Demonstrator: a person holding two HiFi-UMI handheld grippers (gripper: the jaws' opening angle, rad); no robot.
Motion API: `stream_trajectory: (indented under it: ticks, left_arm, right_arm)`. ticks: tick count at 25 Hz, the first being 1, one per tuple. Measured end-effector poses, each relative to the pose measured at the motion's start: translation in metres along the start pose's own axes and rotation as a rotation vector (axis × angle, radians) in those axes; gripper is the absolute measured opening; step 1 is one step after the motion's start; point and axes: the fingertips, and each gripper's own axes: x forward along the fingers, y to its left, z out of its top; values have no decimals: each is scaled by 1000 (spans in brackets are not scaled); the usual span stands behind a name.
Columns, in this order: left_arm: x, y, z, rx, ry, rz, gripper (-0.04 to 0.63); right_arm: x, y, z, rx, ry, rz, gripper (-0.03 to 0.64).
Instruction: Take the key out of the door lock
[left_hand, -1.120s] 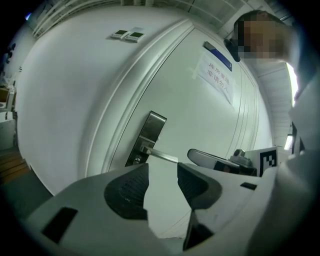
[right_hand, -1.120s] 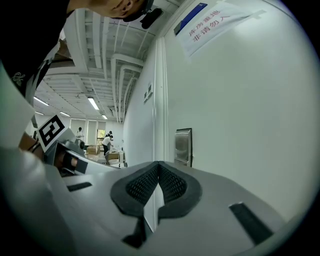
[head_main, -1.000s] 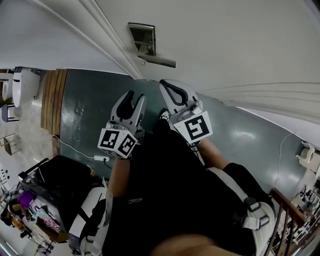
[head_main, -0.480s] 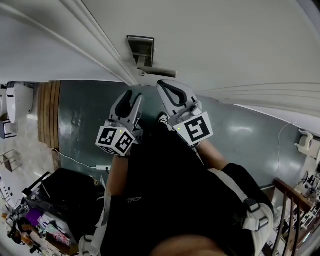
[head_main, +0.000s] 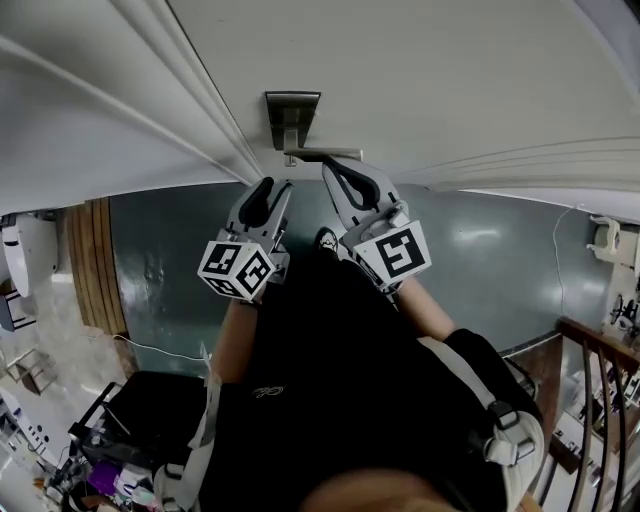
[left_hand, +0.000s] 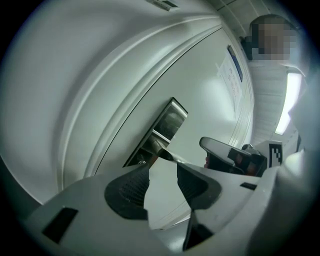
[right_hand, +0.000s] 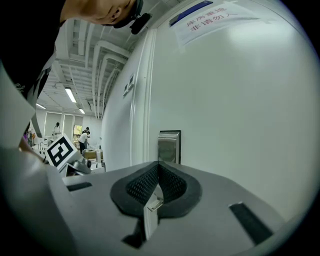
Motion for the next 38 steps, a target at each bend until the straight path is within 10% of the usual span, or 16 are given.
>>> stream_trajectory:
  ticks: [20, 38]
  left_arm:
    - [50, 44, -36, -216, 52, -89, 183]
    - [70, 53, -29, -439, -62, -37, 124]
  right_arm:
    - [4, 10, -23, 39, 76, -113, 8]
    - [3, 14, -19, 61, 73, -92, 8]
